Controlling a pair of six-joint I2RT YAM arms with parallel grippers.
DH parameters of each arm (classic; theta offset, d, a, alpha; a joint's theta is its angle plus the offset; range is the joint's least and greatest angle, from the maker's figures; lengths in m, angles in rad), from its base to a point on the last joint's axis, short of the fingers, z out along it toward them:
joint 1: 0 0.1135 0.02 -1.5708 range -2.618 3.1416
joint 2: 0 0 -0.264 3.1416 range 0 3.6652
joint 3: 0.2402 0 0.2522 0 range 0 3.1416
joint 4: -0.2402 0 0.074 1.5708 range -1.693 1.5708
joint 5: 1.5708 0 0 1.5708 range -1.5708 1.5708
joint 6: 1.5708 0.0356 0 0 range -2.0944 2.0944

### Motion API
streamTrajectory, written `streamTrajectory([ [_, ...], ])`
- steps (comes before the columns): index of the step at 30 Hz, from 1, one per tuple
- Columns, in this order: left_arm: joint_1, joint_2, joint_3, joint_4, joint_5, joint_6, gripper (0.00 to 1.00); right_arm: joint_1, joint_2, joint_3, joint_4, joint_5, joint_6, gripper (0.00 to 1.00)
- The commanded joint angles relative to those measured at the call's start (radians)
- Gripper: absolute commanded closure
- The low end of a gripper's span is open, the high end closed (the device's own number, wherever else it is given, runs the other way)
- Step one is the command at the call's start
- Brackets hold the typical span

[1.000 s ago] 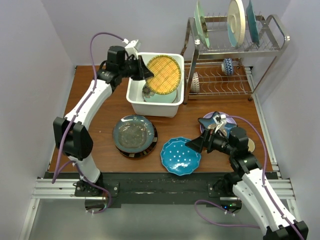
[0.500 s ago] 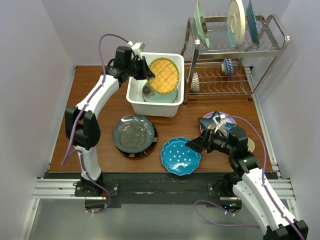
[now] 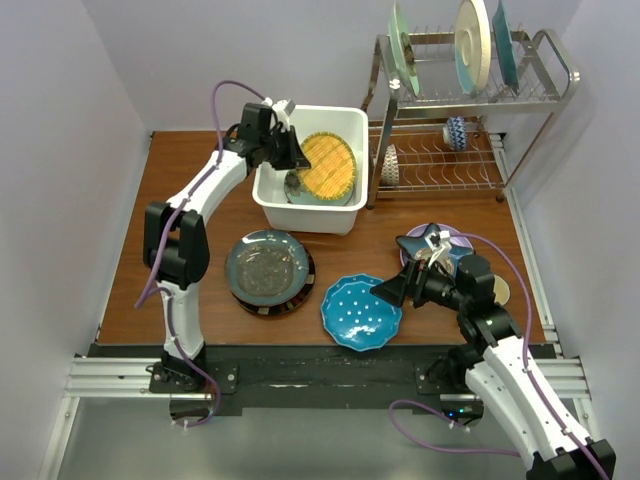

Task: Place the plates into the plastic bin on the countertop
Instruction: Place the plate in the plastic bin.

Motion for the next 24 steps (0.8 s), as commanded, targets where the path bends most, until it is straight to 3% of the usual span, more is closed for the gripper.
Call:
streamTrajectory([
  [1, 0.01, 0.004, 0.06, 0.018, 0.033, -0.006, 1.0, 0.002, -0.014, -0.004, 0.02, -0.012, -0.005, 0.01],
  [6, 0.01, 0.02, 0.075, -0.009, 0.046, 0.004, 1.0, 0.003, -0.014, -0.012, 0.019, -0.011, -0.004, 0.02],
  [15, 0.01, 0.061, 0.111, -0.086, 0.033, 0.028, 0.78, 0.003, -0.02, -0.021, 0.014, -0.011, -0.001, 0.01],
  [24, 0.009, 0.063, 0.126, -0.132, -0.019, 0.062, 0.5, 0.003, -0.025, -0.023, 0.005, -0.008, 0.001, 0.01],
])
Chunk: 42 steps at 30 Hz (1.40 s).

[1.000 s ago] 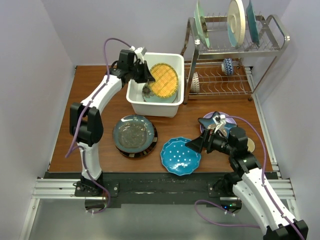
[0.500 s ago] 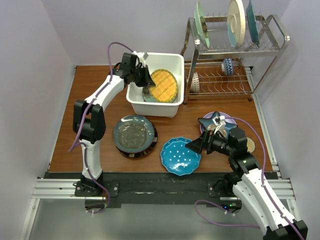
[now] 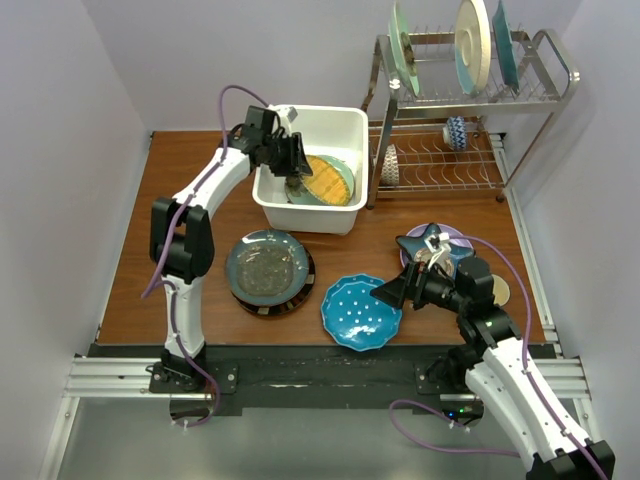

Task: Place the plates into the plastic bin on the countertop
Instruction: Place the plate in the plastic bin, then pick up the plate at the center of the board.

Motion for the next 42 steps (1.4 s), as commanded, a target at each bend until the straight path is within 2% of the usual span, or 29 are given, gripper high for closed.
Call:
streamTrajectory([
  [1, 0.003, -0.012, 0.055, -0.007, -0.021, 0.03, 0.47, 0.003, -0.013, -0.007, 0.01, -0.008, 0.002, 0.02],
  [12, -0.006, -0.081, 0.052, -0.022, -0.159, 0.056, 0.31, 0.003, -0.025, -0.015, 0.003, -0.006, 0.007, 0.01],
  [19, -0.022, -0.124, 0.046, -0.025, -0.233, 0.077, 0.27, 0.002, -0.024, -0.018, 0.008, -0.006, 0.011, 0.02],
  [26, -0.042, -0.24, -0.016, 0.059, -0.233, 0.093, 0.22, 0.003, -0.022, -0.021, 0.013, -0.005, 0.014, 0.01],
  [42, -0.097, -0.393, -0.054, 0.051, -0.141, 0.114, 0.19, 0.002, -0.005, -0.022, 0.028, 0.001, 0.027, 0.01],
])
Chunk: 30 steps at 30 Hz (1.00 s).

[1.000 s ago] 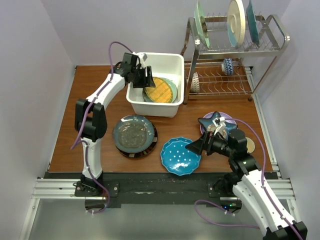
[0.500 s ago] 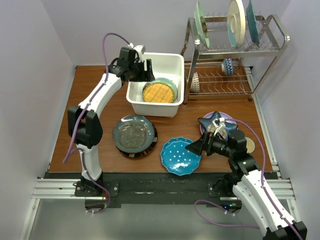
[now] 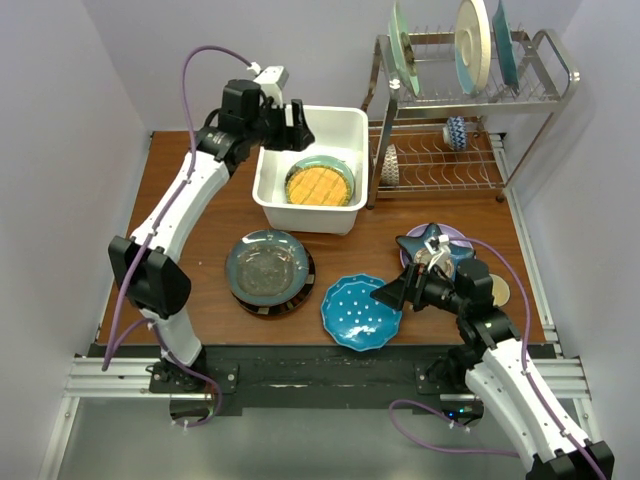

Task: Place the plates into the plastic bin on the countertop
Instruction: Pick up the plate at the center of the board.

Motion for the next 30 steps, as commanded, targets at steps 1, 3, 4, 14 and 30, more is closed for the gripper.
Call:
streamTrajectory([
  [1, -0.035, -0.088, -0.074, 0.039, 0.061, 0.033, 0.19, 0.003, 0.002, -0.006, 0.031, 0.006, 0.011, 0.01],
  [3, -0.053, -0.115, -0.141, 0.081, 0.086, 0.033, 0.19, 0.003, 0.002, -0.006, 0.02, 0.012, 0.011, 0.01],
  [4, -0.058, -0.138, -0.163, 0.09, 0.089, 0.033, 0.19, 0.003, 0.002, -0.006, 0.014, 0.015, 0.015, 0.02],
  [14, -0.115, -0.25, -0.411, 0.186, 0.136, 0.038, 0.19, 0.003, -0.006, 0.02, -0.083, 0.105, -0.008, 0.02],
  [30, -0.173, -0.309, -0.712, 0.292, 0.257, 0.024, 0.2, 0.003, -0.018, 0.026, -0.224, 0.234, -0.002, 0.03],
])
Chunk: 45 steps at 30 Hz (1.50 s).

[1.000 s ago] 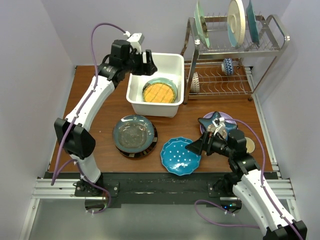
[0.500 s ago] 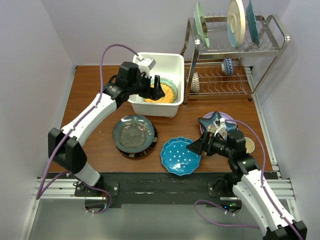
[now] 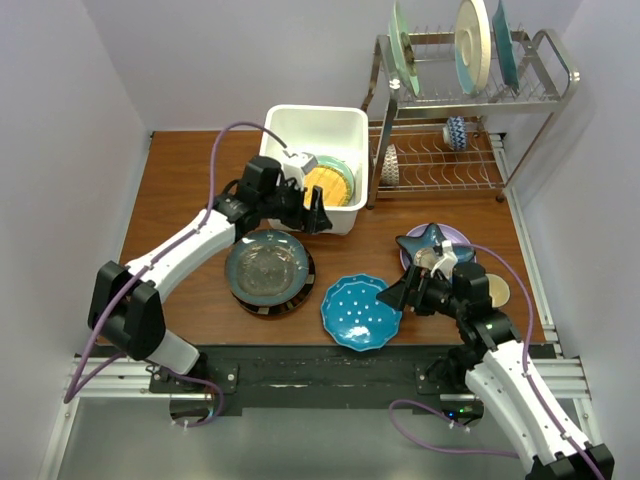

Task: Place the plates into the plastic bin on the countertop
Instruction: Pick up the plate at the center of the board.

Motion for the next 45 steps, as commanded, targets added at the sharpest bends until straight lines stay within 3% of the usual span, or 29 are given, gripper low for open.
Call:
streamTrajectory([
  [1, -0.024, -0.035, -0.065, 0.084, 0.051, -0.001, 0.2, 0.003, 0.003, 0.021, -0.055, 0.066, 0.009, 0.03],
  [11, -0.053, -0.017, -0.177, 0.131, 0.099, -0.006, 0.21, 0.003, 0.004, 0.02, -0.119, 0.14, 0.036, 0.13],
  [15, -0.064, 0.003, -0.196, 0.141, 0.105, -0.01, 0.21, 0.003, 0.027, 0.009, -0.127, 0.164, 0.062, 0.34],
  [18, -0.07, 0.011, -0.21, 0.15, 0.108, -0.012, 0.21, 0.004, 0.056, 0.003, -0.148, 0.186, 0.07, 0.42],
  [29, -0.078, 0.022, -0.243, 0.167, 0.117, -0.015, 0.22, 0.004, 0.09, -0.023, -0.204, 0.243, 0.084, 0.51],
  [45, -0.079, 0.046, -0.233, 0.169, 0.123, -0.009, 0.23, 0.014, 0.173, -0.097, -0.072, 0.207, 0.119, 0.66],
])
